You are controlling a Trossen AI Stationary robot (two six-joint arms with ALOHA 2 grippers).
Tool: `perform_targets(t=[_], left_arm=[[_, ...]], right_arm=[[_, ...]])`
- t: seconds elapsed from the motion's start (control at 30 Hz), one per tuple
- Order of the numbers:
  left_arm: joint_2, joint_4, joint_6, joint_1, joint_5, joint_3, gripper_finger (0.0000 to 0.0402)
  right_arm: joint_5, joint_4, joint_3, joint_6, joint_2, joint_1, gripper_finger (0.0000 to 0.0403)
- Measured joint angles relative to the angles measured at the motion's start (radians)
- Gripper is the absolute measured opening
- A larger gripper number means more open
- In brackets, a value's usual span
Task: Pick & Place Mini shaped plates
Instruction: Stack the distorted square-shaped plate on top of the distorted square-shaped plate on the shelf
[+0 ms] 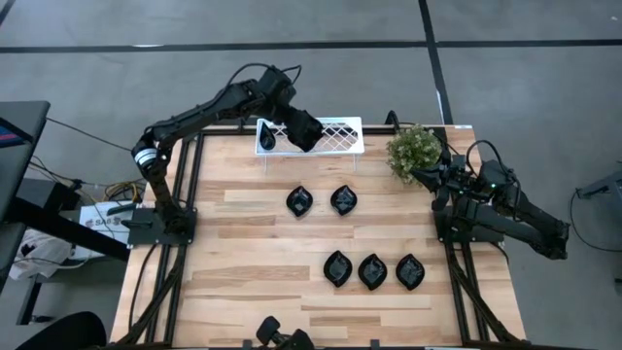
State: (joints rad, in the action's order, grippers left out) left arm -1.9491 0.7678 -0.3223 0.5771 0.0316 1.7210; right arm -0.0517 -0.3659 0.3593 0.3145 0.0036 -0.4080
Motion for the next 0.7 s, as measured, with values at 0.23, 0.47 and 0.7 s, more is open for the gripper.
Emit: perform_targets(t=[0.23, 0.47, 0.7], left_arm=[[0.0, 0.0, -0.026, 0.001, -0.006, -0.017, 0.0003], [0.0, -0.008, -0.027, 0.002, -0.013, -0.058, 0.0006], [0.0, -0.028, -0.02, 0.002, -0.013, -0.058, 0.0009]], right_arm=[[0.0, 0.0, 0.0, 0.0, 0.0, 0.0, 0.0006], [0.0, 0.0, 0.0, 0.0, 0.0, 0.0, 0.0006], [0.0, 0.0, 0.0, 0.0, 0.0, 0.0, 0.0006]])
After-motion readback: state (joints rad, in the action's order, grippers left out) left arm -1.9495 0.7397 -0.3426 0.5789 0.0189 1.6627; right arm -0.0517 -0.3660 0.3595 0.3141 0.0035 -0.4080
